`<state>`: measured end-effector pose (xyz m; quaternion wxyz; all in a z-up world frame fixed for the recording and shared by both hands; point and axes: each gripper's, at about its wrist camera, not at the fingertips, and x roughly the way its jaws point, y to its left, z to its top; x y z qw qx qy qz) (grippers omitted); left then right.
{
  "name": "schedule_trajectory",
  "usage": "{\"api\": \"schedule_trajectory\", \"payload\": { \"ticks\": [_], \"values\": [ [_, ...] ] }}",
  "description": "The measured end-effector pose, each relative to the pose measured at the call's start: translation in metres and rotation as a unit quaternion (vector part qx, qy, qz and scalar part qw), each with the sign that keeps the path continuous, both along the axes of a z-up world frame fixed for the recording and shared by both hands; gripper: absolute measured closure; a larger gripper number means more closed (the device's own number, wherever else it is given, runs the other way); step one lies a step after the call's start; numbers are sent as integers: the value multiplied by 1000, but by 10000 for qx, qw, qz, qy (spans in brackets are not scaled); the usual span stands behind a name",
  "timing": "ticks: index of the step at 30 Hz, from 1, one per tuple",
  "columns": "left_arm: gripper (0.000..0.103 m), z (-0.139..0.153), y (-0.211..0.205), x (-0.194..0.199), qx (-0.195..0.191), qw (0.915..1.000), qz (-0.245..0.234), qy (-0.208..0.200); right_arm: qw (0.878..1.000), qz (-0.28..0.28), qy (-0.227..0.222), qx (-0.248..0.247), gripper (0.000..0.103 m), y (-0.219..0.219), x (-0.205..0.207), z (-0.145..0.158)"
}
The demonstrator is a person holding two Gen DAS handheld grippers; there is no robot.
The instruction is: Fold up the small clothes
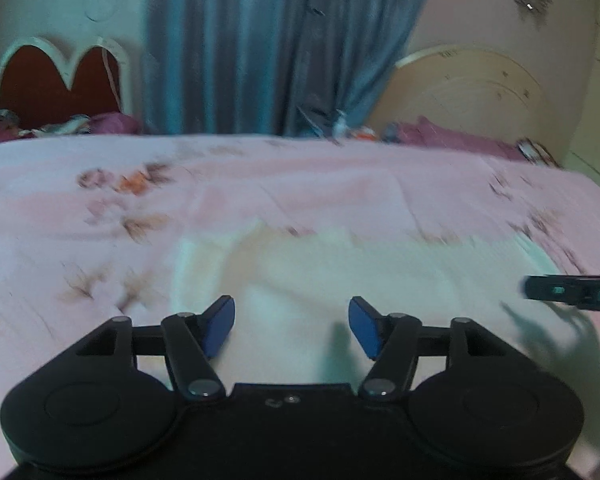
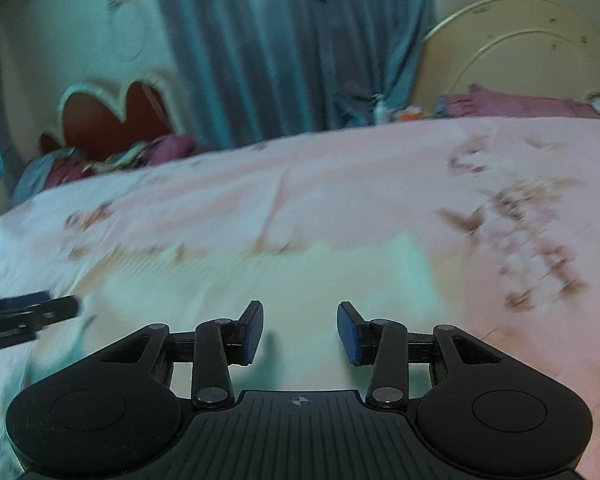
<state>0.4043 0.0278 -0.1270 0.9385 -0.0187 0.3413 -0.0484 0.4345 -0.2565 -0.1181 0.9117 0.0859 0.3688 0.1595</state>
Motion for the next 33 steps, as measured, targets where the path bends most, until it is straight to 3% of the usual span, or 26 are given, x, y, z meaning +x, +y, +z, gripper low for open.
{"api": "schedule_trajectory", "payload": {
  "ticks": [4,7,9,12,16,20,24,33],
  "values": [
    [41,-16,-9,-11,127,9998,-70,142,9999,108,64,-25,61,14,-17,-10],
    [41,-25,-8,-18,347,9992,-75,190,9994,108,50,-323,61,17,-22,-19],
    [41,-25,-7,-20,421,9989,-101,183,9984,-44,-14,-557,62,10,-25,-24],
    [41,-24,-7,-21,429,9988,-67,234,9984,-291,40,-480,62,-2,-26,-25],
    [41,-24,-11,-21,499,9984,-36,254,9959,-98,-114,-890,61,5,-30,-31],
    [41,-22,-12,-18,524,9980,8,354,9956,-172,-23,-924,61,8,-29,-28],
    [41,-21,-12,-18,507,9978,65,419,9983,-356,50,-453,61,5,-39,-17],
    [41,-17,-12,-22,517,9977,33,427,9962,-544,44,-680,61,6,-57,-11]
  ]
}}
